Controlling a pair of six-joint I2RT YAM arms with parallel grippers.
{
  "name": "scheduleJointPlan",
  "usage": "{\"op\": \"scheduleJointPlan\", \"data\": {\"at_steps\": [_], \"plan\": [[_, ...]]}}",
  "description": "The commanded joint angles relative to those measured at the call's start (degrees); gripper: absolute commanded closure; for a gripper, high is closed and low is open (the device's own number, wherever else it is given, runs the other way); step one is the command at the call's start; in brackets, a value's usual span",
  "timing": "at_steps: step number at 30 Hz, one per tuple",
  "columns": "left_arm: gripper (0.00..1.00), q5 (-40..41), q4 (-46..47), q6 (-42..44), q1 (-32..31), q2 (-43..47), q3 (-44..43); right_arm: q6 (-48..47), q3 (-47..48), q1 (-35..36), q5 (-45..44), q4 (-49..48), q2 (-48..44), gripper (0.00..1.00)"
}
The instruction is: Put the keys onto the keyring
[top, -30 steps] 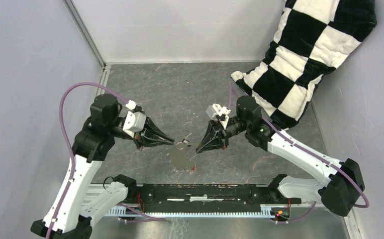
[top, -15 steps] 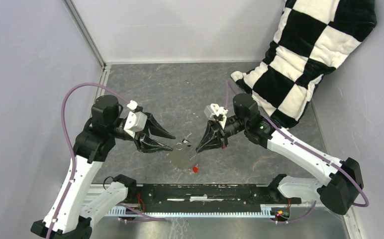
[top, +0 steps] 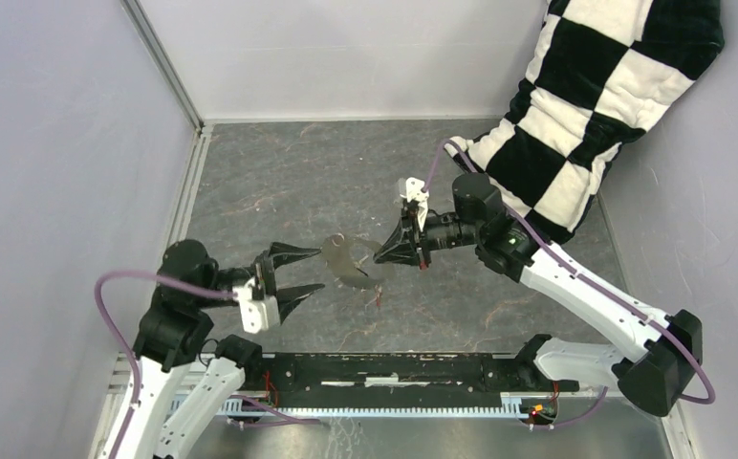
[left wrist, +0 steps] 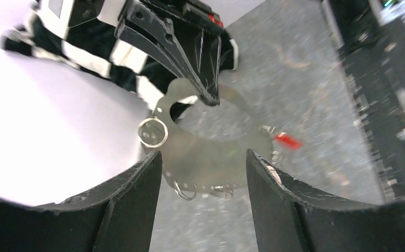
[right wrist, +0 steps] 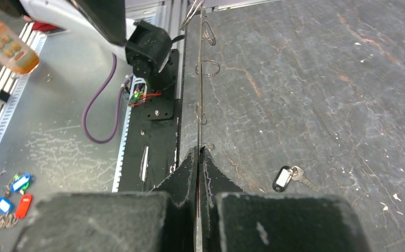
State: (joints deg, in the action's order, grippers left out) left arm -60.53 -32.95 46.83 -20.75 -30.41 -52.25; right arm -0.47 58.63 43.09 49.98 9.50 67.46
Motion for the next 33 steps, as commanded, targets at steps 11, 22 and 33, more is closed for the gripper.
{"op": "scheduleJointPlan", "data": {"at_steps": [11, 22, 33], "plan": [[0.37, 6.0, 33.8, 21.5, 0.0, 7.4, 15.4, 8.2, 4.3, 9.7, -23.0, -3.2, -1.3, 0.99], [0.46, 9.0, 24.8, 24.0, 0.0, 4.4, 12.5, 11.3, 3.7, 14.5, -31.5, -7.3, -1.3, 1.00], [0.64, 13.6, 24.8, 12.3, -0.1, -0.5, 7.2, 12.3, 0.7, 18.2, -37.3, -11.1, -2.5, 1.00]]}}
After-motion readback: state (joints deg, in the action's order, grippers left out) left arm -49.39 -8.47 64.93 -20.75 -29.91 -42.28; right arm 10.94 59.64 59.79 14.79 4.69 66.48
